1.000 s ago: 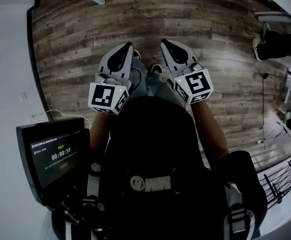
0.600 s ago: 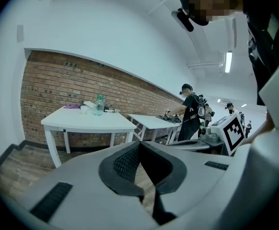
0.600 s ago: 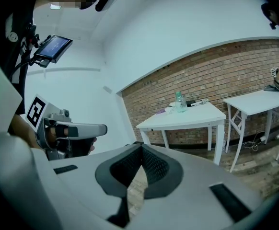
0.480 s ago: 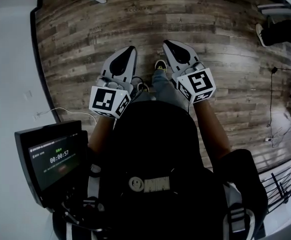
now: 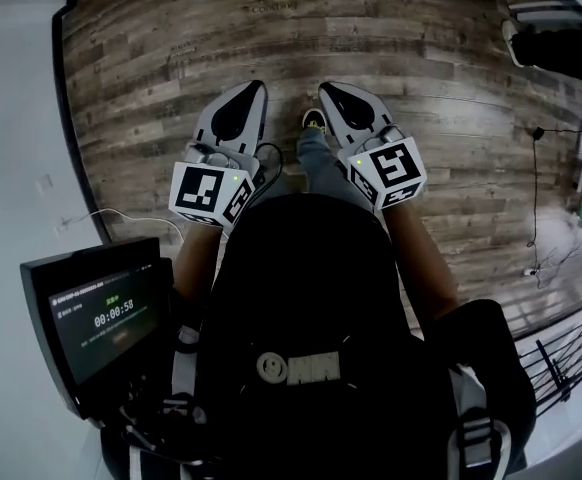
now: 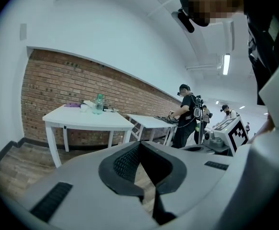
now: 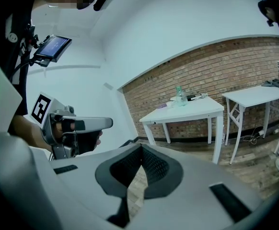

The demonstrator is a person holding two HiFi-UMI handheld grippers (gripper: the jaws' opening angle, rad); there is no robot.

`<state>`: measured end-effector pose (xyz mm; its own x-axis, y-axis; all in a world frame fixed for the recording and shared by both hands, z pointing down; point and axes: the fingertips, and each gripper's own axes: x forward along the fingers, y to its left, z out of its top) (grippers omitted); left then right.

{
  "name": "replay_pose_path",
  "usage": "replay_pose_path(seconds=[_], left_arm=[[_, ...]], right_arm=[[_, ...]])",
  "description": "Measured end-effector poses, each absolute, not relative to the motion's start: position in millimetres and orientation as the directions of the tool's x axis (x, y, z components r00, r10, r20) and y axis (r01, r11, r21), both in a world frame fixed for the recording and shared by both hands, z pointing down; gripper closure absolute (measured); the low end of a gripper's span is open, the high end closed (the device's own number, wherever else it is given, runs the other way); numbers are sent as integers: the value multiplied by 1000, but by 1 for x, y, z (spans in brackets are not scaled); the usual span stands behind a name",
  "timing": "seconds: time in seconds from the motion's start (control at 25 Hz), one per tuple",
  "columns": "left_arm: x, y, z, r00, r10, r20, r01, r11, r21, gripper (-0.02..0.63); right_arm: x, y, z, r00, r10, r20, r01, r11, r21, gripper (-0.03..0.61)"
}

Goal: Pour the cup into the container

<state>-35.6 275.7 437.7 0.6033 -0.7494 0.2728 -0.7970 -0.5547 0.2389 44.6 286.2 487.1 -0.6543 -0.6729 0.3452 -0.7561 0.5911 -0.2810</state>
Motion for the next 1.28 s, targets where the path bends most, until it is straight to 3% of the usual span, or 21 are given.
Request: replay_pose_path(seconds=[0.48, 0.92, 1.28], left_arm=[[-39, 287, 445, 628, -725, 282, -778, -575, 253, 609], [-96, 415, 428, 649, -736, 195, -755, -590, 285, 609], [-101, 470, 434, 624, -750, 221, -780, -577, 244, 609]], right_arm=[[36, 299, 491, -647, -672, 360, -762, 587, -274, 574], [-15, 436, 487, -602, -696, 392, -795, 568, -213, 574], [-23, 486, 489, -635, -643, 428, -763, 609, -217, 574]])
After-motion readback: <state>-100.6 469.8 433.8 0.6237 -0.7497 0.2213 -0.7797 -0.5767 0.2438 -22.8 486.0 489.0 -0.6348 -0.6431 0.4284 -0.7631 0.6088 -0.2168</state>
